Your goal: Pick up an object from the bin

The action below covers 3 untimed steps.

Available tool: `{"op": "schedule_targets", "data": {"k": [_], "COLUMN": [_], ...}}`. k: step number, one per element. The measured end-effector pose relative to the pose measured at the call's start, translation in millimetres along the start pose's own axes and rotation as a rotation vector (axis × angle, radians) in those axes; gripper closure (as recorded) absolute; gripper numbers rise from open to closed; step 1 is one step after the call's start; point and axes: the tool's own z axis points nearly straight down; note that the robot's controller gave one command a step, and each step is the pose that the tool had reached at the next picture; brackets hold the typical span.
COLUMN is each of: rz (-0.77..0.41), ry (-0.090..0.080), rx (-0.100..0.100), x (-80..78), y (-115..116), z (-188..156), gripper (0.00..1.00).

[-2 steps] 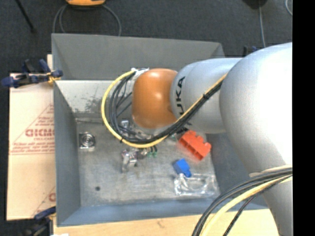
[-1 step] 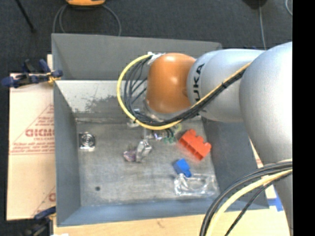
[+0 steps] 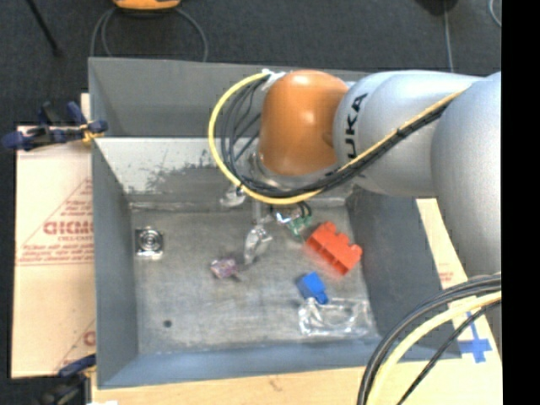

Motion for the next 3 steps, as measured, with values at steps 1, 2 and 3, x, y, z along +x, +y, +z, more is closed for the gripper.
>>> {"op": "schedule_targets", "data": {"k": [1,2,3], "rz": [-0.238,-0.393,-0.391], "ry": [0.0,0.0,0.007], "rx": [-0.002,0.004,0.002], "x": [6.7,-0.8,-1.2], "y": [10,25,25], "z": [40,49,46], "gripper": [0.0,0.0,1.0]}}
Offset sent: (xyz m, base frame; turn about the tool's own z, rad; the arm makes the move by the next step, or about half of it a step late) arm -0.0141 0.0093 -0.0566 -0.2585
